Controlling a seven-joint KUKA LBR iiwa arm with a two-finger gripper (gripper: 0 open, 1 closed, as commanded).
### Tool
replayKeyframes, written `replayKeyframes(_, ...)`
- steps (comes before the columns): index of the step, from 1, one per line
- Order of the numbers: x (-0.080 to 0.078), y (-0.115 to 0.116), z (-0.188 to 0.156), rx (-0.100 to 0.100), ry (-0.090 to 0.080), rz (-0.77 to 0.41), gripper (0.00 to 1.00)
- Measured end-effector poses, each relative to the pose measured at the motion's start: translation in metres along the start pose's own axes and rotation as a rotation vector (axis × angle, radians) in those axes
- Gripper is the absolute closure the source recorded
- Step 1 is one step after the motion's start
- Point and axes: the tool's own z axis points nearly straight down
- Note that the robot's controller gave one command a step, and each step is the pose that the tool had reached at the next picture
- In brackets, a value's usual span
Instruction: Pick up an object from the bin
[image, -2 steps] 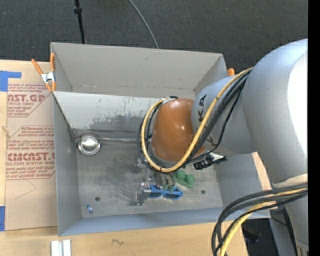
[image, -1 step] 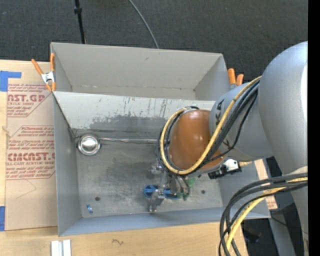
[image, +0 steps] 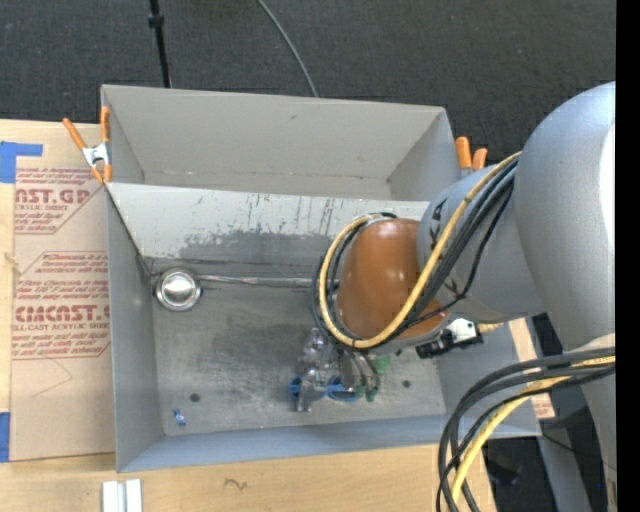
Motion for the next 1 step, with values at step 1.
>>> replayKeyframes(1, -0.0170, 0.0107, -0.1490, 0.001, -0.011, -0.027, 1.00)
